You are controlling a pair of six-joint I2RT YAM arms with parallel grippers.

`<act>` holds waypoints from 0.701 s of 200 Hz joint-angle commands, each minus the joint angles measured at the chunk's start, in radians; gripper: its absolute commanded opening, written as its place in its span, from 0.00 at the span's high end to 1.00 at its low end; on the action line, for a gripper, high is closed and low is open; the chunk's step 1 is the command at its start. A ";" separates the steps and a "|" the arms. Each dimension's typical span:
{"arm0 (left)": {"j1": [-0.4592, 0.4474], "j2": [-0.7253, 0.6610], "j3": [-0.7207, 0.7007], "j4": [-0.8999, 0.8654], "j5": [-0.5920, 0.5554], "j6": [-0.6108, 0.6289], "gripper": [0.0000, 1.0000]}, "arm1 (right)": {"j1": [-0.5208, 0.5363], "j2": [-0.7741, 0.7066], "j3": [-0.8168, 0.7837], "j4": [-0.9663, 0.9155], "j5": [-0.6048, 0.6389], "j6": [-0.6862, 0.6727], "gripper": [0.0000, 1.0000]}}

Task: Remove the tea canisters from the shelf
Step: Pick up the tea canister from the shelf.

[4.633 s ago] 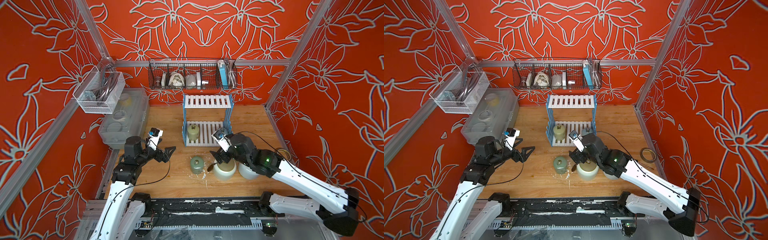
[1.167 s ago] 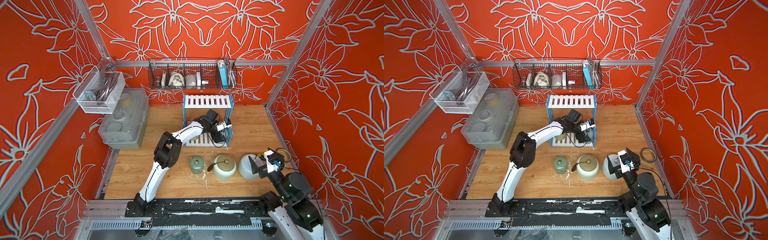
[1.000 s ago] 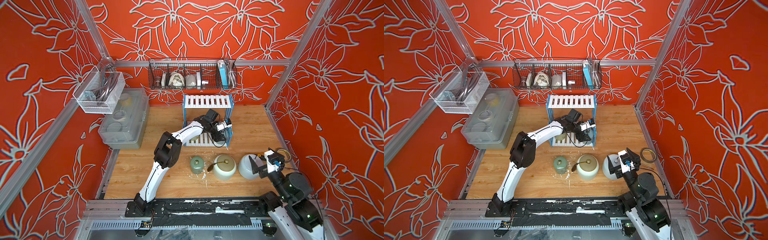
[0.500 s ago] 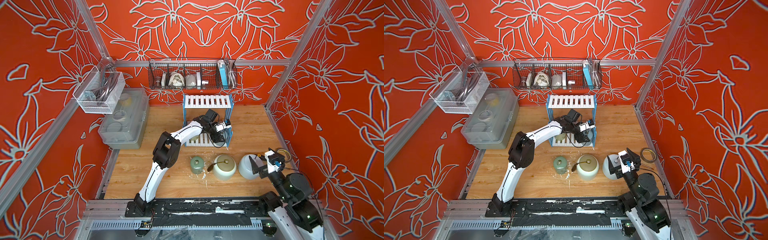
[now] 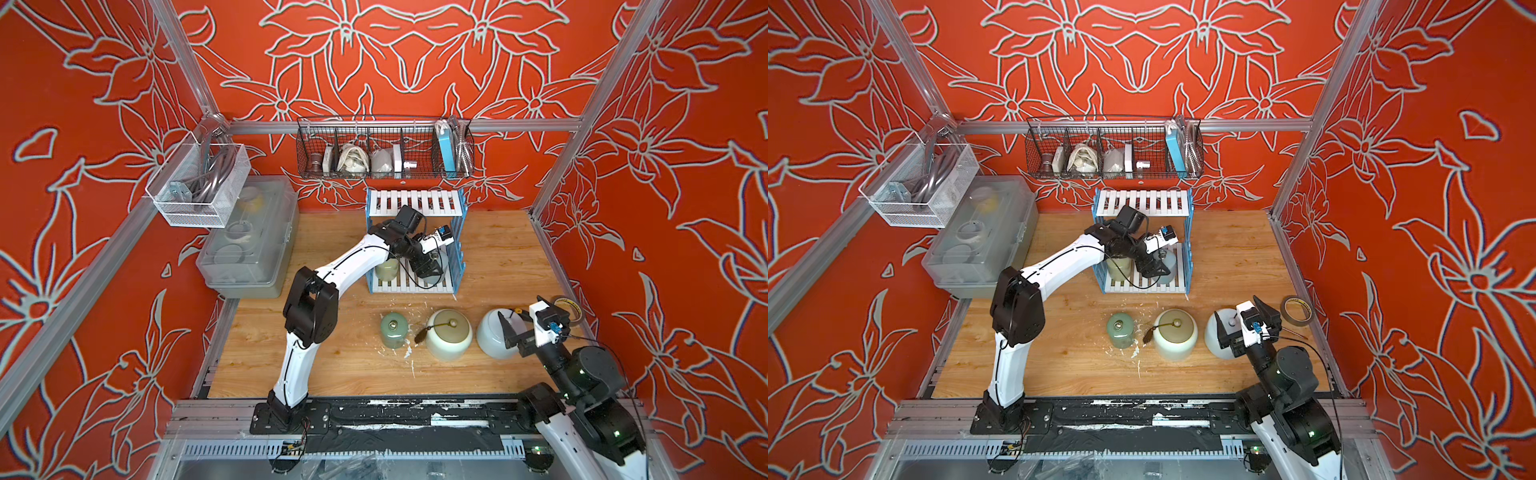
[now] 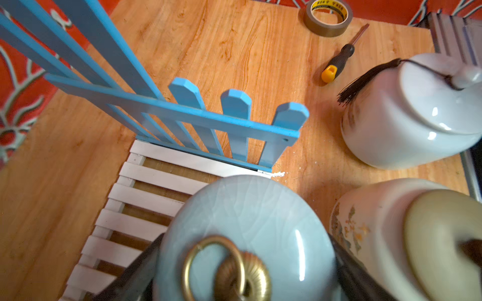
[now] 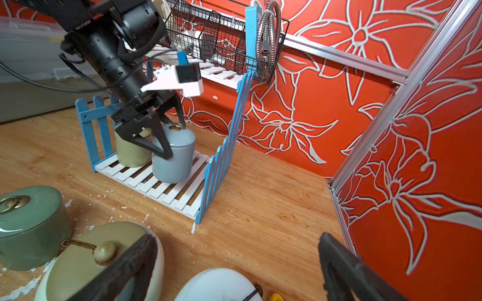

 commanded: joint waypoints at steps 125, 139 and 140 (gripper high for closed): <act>0.150 -0.642 -0.397 -0.050 0.106 0.053 0.46 | -0.011 0.001 -0.014 0.008 -0.019 -0.014 0.01; 0.175 -0.704 -0.455 -0.057 0.103 0.055 0.46 | -0.010 -0.007 -0.015 0.008 -0.011 -0.011 0.01; 0.177 -0.709 -0.460 -0.059 0.103 0.055 0.46 | -0.011 -0.007 -0.015 0.008 -0.010 -0.011 0.01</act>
